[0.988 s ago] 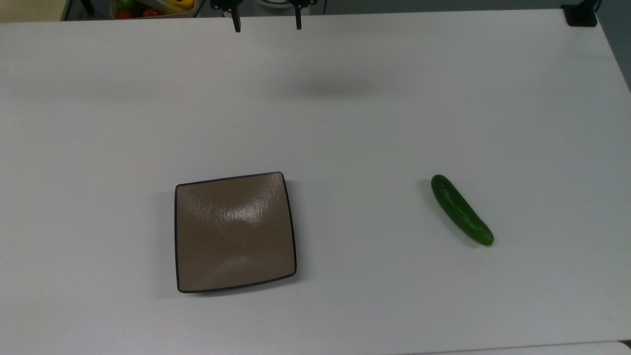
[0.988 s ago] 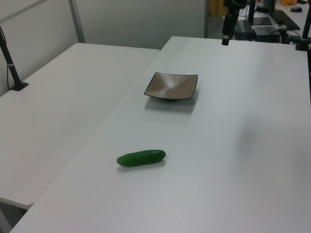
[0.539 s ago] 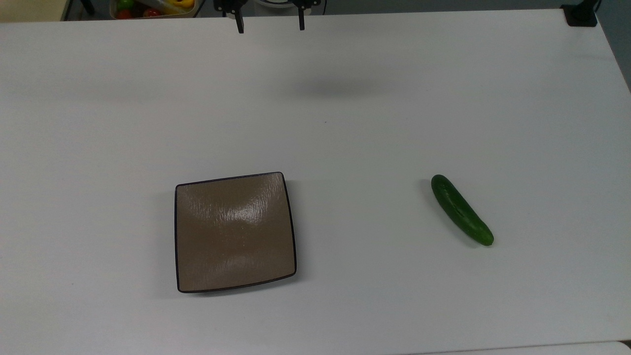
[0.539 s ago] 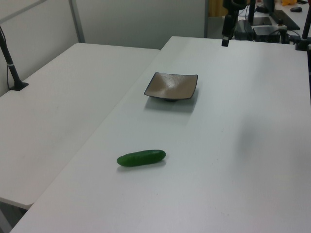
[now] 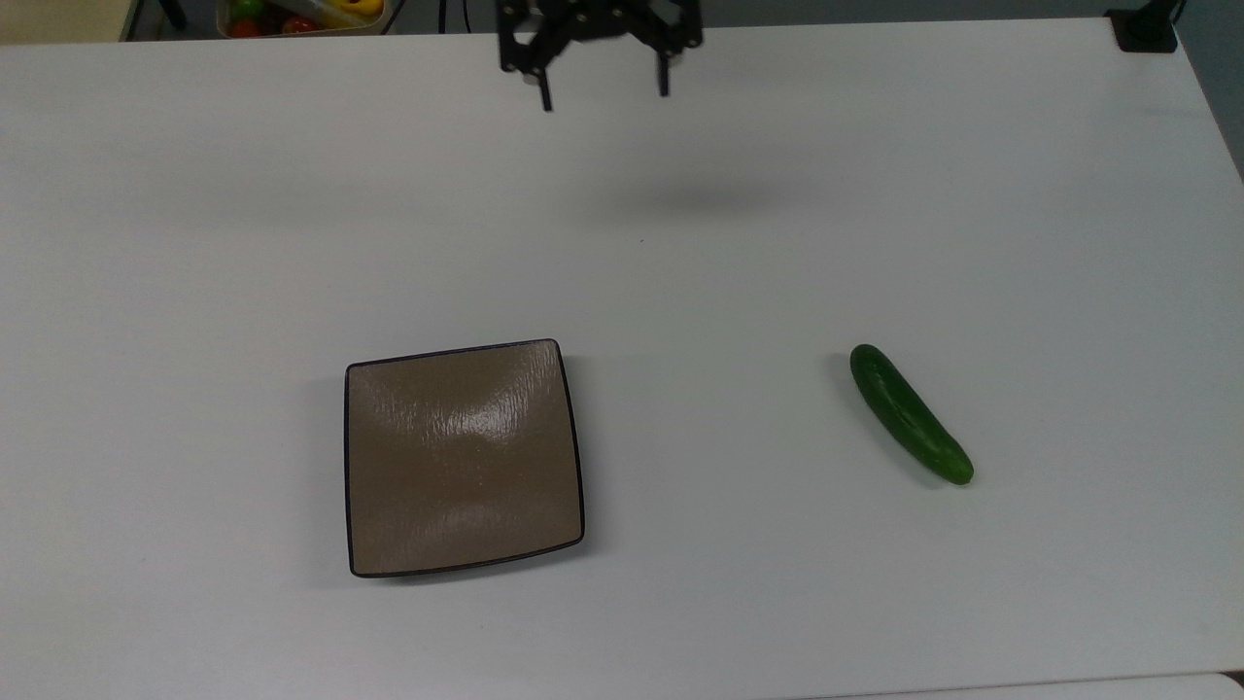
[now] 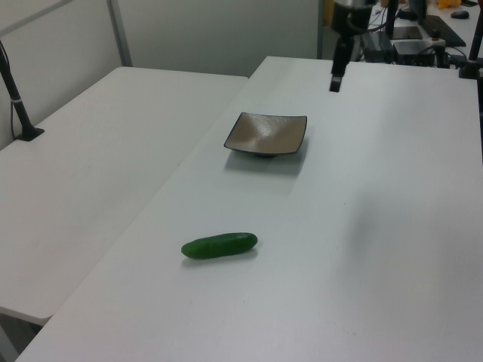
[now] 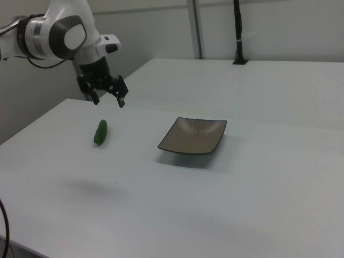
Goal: Cucumber placed on a ceramic plate
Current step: 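Move the open gripper over the green cucumber and lower it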
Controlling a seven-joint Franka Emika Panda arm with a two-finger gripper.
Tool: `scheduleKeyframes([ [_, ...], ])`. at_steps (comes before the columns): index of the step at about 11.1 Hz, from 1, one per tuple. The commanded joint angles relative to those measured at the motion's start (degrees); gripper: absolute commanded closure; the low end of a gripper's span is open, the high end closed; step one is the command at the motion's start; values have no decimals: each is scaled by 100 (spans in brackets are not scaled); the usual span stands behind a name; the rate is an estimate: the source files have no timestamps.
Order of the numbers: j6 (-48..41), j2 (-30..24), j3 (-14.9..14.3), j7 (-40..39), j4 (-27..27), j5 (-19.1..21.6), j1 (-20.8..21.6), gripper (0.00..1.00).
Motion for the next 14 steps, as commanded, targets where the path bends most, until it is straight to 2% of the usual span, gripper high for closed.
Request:
scheduleKeyframes([
  [1,603,647,4,336,546,83,471,0],
  [5,1254,1351,13,644,1206,-4,911,0],
  [7,1727,1633,83,654,1260,-74,1131,0],
  [10,2028,2230,83,970,1707,-277,1369,0],
  [13,2634,2696,83,1092,1779,-373,1589,0],
  [14,2835,2898,83,1224,1787,-557,1642,0],
])
